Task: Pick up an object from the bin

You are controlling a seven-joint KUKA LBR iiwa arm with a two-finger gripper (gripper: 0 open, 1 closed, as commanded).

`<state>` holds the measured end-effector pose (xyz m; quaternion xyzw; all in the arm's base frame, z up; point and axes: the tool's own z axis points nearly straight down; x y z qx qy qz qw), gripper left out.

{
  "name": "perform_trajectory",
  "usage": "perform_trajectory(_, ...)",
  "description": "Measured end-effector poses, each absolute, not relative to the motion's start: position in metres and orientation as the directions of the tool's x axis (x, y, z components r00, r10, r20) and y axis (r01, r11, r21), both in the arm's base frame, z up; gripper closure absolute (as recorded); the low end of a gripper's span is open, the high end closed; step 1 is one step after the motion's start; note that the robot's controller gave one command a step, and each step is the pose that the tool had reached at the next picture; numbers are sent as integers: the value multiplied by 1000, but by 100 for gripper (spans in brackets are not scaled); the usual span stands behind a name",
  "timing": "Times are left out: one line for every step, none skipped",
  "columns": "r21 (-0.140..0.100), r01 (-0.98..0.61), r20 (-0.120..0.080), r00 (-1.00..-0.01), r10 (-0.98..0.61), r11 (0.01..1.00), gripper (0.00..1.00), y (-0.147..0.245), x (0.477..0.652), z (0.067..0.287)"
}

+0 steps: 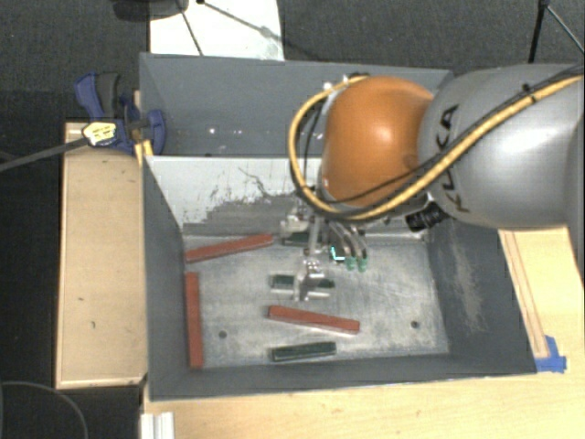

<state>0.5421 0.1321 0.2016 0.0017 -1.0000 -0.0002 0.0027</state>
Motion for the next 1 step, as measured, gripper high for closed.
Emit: perform_trajectory(1, 0, -3, -1000, 0, 1000, 0, 131, 544, 206)
